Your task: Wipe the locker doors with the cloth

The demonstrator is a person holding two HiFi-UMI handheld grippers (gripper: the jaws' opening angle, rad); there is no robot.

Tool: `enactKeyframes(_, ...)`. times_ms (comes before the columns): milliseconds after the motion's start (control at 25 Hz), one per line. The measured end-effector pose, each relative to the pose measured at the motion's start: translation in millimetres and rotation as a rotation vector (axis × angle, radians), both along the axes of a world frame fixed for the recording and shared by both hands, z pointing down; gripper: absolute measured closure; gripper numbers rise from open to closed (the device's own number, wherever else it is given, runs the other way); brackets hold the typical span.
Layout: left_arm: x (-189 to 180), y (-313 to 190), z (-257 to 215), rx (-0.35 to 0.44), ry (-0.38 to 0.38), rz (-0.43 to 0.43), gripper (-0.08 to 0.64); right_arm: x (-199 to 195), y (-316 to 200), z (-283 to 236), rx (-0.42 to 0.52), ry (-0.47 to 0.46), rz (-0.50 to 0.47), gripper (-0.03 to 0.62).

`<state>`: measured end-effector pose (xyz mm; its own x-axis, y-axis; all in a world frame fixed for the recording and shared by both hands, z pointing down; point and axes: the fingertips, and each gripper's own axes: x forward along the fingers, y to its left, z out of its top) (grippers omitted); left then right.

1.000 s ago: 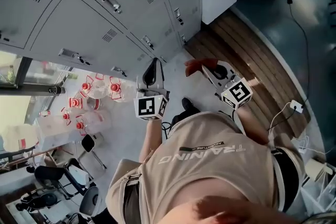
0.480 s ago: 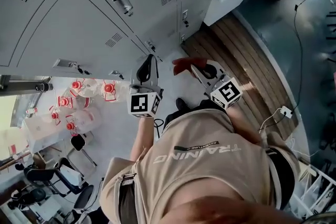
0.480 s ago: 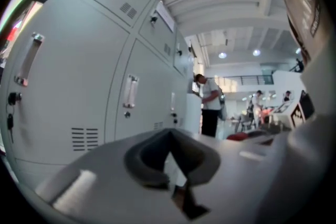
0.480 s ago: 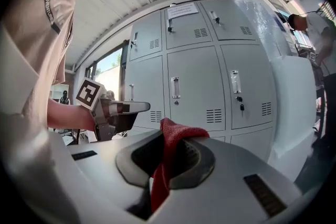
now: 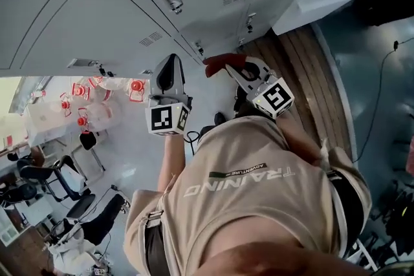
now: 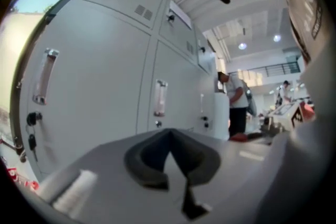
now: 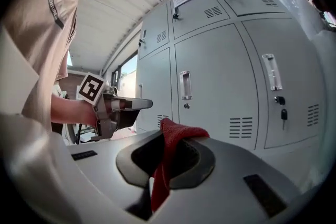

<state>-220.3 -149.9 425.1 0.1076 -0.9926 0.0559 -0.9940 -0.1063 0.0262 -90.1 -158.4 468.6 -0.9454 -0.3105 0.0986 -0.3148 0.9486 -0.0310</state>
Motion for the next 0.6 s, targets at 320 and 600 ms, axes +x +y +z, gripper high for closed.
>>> enactKeyframes(320,14,-33,-24,-0.008,-0.076,-0.131,0.555,-10,-58,-9,0.027,-0.069,-0.203,0.565)
enactKeyframes(600,-7,-21,-3,-0.075,-0.031,-0.28,0.555,-43,-78,-50,0.088,-0.14,-0.322,0.565)
